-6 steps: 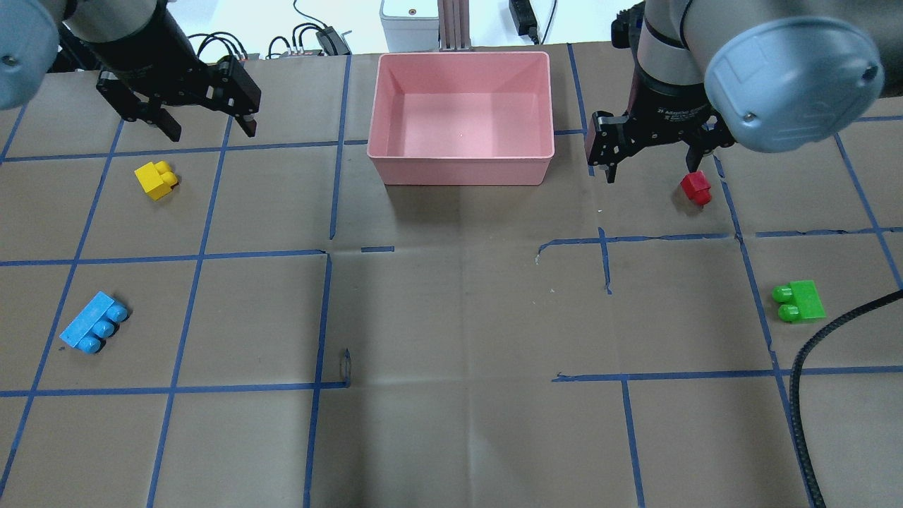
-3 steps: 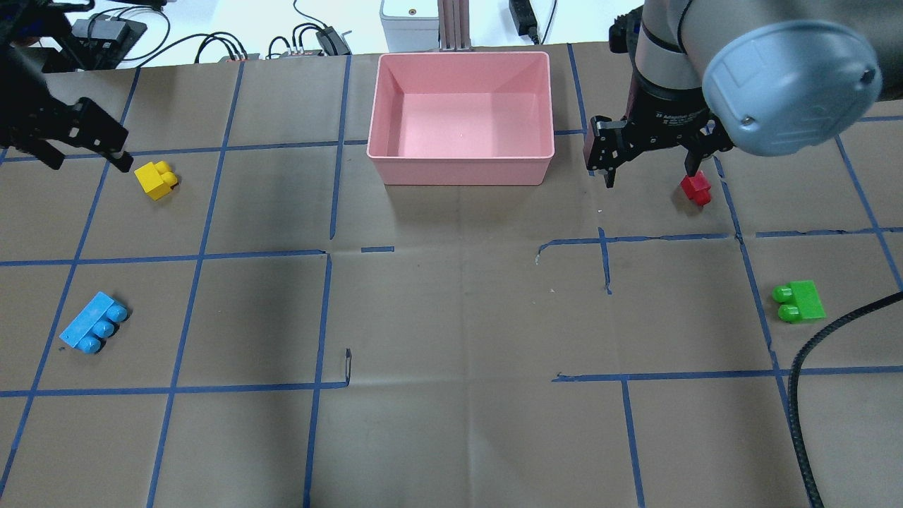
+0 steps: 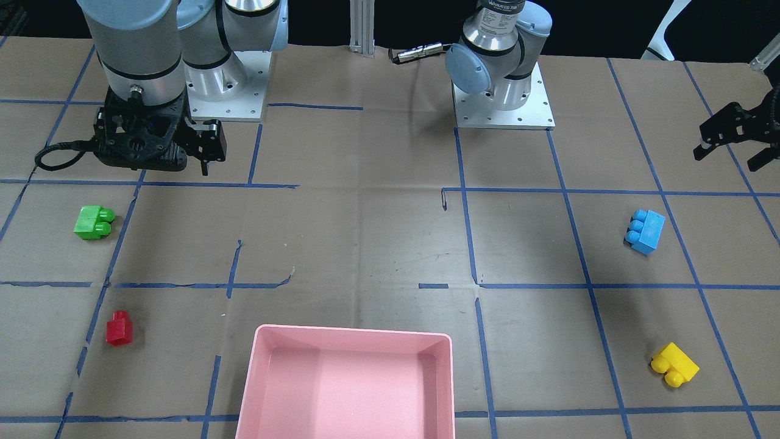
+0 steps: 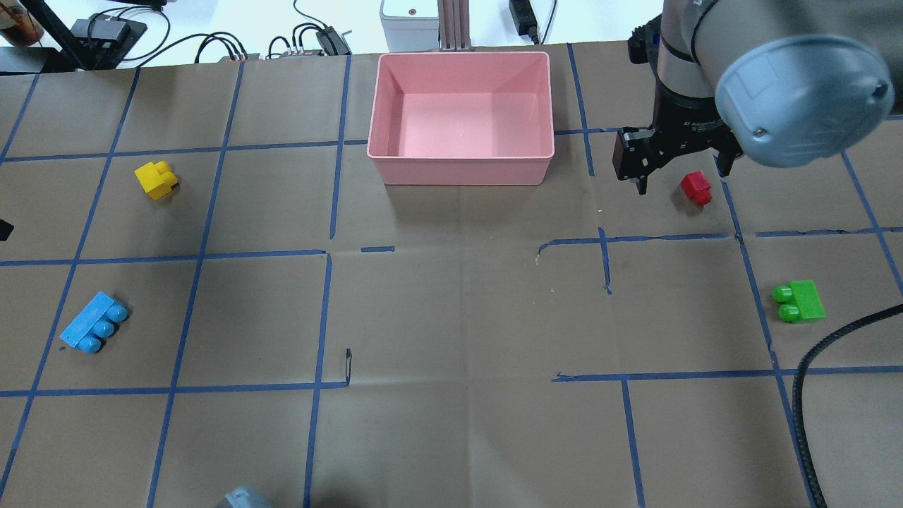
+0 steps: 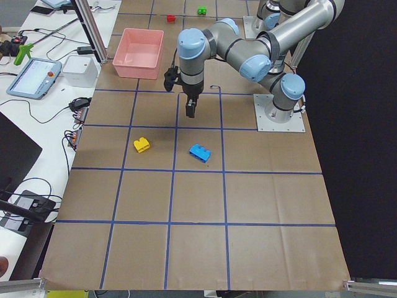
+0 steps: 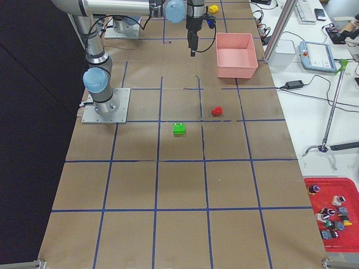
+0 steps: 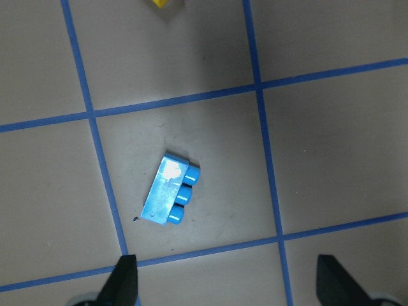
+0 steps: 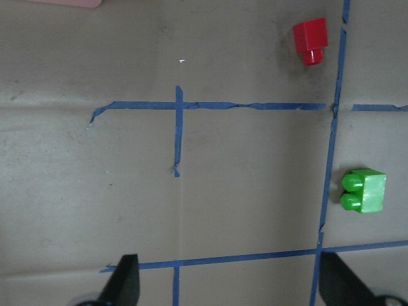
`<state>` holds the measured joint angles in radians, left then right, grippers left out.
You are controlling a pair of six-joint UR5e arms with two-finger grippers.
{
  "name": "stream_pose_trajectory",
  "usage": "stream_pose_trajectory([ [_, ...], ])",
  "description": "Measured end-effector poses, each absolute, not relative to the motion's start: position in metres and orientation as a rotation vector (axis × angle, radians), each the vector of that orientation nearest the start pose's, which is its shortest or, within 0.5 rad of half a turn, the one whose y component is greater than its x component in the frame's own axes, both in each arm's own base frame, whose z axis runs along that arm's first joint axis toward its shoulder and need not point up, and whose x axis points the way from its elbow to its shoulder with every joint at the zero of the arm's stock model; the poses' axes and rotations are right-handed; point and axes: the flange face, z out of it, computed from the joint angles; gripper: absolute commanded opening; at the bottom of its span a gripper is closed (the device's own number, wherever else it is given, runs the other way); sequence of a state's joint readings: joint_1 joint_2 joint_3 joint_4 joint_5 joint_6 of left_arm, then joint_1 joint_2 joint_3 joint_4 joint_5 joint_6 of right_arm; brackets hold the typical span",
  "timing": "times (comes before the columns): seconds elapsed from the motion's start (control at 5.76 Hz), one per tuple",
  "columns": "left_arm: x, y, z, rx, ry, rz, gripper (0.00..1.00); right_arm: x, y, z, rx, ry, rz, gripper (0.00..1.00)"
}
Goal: Put all blocks into box
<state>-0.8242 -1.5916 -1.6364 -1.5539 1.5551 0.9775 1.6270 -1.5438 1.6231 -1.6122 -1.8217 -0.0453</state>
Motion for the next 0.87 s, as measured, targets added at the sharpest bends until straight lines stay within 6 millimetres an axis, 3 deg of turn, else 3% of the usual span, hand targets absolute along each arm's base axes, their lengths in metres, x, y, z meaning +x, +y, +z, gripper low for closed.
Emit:
stream_pose_trajectory([
  [0.17,0.25,-0.442,0.434,0.562,3.175,0.06,0.99,0.112,-0.486,0.462,-0.246,3.395,0.073,0.85],
  [0.35,0.253,-0.437,0.423,0.791,3.142,0.059,0.99,0.072,-0.476,0.457,-0.293,3.387,0.114,0.86],
  [0.52,0.254,-0.435,0.415,0.984,3.09,0.049,0.99,0.016,-0.464,0.442,-0.313,3.375,0.126,0.86],
  [0.69,0.256,-0.435,0.401,1.066,3.054,0.037,0.99,-0.04,-0.451,0.419,-0.314,3.353,0.099,0.86],
  [0.87,0.26,-0.435,0.373,1.067,3.029,0.016,0.99,-0.085,-0.435,0.388,-0.26,3.296,0.067,0.86],
])
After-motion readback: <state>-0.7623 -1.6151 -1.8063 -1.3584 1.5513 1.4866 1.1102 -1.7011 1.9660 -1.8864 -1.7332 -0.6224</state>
